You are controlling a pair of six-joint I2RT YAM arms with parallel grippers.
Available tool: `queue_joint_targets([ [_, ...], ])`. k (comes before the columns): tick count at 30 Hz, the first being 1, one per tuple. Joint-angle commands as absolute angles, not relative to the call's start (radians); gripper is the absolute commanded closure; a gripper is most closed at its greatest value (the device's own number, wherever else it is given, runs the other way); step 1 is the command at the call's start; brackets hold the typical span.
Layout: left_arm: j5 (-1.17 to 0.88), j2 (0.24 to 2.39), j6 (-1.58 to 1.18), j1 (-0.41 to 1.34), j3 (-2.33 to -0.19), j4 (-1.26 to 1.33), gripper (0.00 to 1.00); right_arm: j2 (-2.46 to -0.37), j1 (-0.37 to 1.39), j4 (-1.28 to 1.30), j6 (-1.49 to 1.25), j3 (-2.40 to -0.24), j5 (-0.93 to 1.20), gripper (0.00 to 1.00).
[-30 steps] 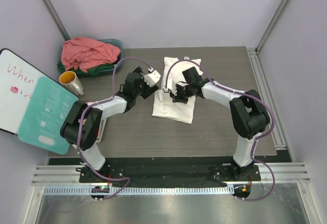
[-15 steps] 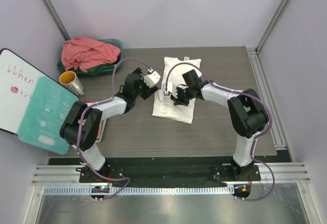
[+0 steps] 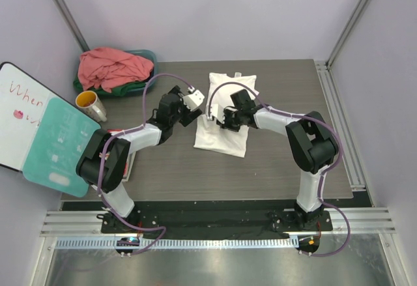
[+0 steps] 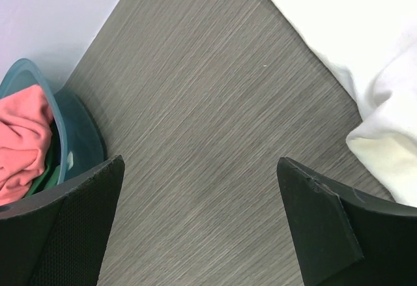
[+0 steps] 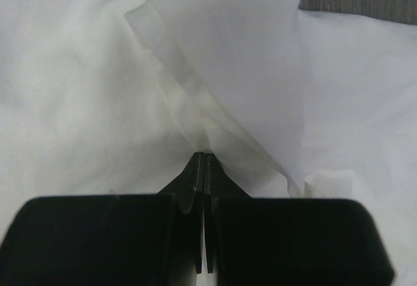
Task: Fold and stack the t-shirts
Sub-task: Fold the tshirt
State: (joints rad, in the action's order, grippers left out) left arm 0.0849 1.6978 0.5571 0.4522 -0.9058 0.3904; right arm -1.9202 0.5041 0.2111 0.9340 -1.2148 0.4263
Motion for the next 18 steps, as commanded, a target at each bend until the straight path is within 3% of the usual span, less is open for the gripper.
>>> queue_joint_targets([
  [1, 0.071, 1.669, 0.542, 0.451, -0.903, 0.446, 0.00, -1.922, 0.508, 0.081, 0.948, -1.238, 0.338, 0.99],
  [18, 0.058, 1.684, 0.526, 0.451, -0.925, 0.428, 0.00, -1.922, 0.477, -0.041, 1.045, -1.261, 0.224, 0.99],
])
